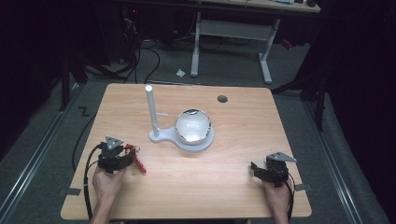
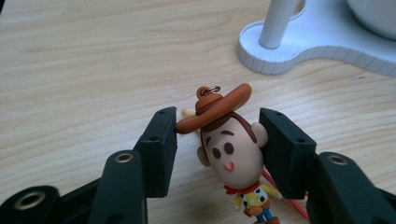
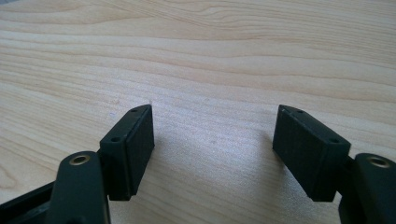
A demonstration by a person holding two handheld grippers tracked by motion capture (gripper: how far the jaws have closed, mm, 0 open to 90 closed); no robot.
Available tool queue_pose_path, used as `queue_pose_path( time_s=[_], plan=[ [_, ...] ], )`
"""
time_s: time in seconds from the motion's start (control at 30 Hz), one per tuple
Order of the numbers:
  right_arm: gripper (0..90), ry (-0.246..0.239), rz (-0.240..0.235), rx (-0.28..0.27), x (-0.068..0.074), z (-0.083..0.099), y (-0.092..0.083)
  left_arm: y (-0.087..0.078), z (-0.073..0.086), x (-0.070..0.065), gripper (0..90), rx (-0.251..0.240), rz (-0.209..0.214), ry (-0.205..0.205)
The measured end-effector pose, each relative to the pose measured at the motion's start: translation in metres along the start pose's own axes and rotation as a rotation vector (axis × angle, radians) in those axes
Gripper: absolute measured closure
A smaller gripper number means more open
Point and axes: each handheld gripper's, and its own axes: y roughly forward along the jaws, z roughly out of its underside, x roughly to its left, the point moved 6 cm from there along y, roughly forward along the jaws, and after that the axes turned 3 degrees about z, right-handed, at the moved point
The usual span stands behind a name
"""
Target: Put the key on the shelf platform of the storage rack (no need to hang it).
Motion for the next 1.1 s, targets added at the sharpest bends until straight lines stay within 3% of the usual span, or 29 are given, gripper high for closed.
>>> queue_pose_path(
  time_s=[0.63, 0.83, 1.1],
  plan=[
    [29.6, 0.002, -0.001, 0.002, 0.0, 0.0, 0.0, -0.044, -0.033, -0.015, 49.3, -0.048, 0.13, 0.065],
    [29.6, -0.001, 0.0, 0.0, 0.0, 0.0, 0.0, -0.055, -0.04, -0.021, 49.2, -0.051, 0.197, 0.048],
    [29.6, -0.001, 0.0, 0.001, 0.0, 0.0, 0.0, -0.065, -0.05, -0.03, 49.1, -0.068, 0.271, 0.055]
  ],
)
